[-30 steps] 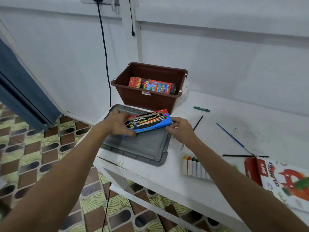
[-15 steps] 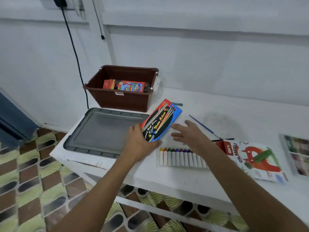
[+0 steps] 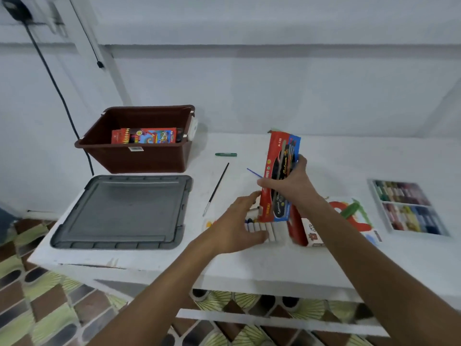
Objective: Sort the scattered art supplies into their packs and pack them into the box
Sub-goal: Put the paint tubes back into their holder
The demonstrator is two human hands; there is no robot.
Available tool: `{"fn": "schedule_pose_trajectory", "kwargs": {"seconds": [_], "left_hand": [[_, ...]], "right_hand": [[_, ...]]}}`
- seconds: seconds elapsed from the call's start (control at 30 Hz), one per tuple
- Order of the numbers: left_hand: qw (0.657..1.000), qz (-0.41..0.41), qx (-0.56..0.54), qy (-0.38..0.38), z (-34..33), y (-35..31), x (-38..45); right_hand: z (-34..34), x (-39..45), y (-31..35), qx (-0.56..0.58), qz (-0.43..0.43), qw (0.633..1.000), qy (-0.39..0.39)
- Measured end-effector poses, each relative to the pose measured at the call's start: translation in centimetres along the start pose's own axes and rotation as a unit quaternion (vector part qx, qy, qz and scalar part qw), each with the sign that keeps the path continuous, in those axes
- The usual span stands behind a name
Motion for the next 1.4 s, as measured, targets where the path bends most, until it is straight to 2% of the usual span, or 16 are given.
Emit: {"fn": "schedule_pose_trajectory", "kwargs": {"seconds": [0.13, 0.23, 0.33, 0.63, 0.83, 1.0, 1.4], "left_hand": [[0.991, 0.028, 0.125, 0.04, 1.0, 2.4, 0.3], [0.967, 0.057, 0.232, 0.092, 1.4, 4.8, 0.2], [0.957, 0.052, 0.267, 0.103, 1.4, 5.4, 0.3], [0.94, 0.022, 0.322, 0.113, 1.4, 4.6, 1.2], [0.956, 0.023, 0.28, 0.083, 3.1, 4.0, 1.1], [0.956, 0.03, 0.286, 0.066, 5.4, 3.1, 0.8], [0.959, 0.032, 0.266, 0.095, 5.6, 2.0, 0.7]], "right_hand": [[2.0, -0.3, 0.0, -0.196, 0.045, 0.979, 0.041], [3.4, -1.1, -0.4, -0.317, 0.081, 0.938, 0.117], [4.4, -1.9, -1.4, -0.385, 0.082, 0.901, 0.18], [6.1, -2.8, -3.6, -0.487, 0.104, 0.837, 0.228], [6.5, -2.4, -4.5, -0.521, 0.109, 0.813, 0.237], [6.8, -2.0, -5.8, -0.563, 0.106, 0.784, 0.239], [4.8, -1.8, -5.1, -0.542, 0.128, 0.784, 0.274]]}}
Point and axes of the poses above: each hand's wrist, its own x-axis towards the middle knuckle, its own z-axis out of the back of the hand, y = z × x, the point moved 7 cm from there along x, towards the middle knuckle, and after that the axes turned 1 degree about -x, right-handed, at the moved point
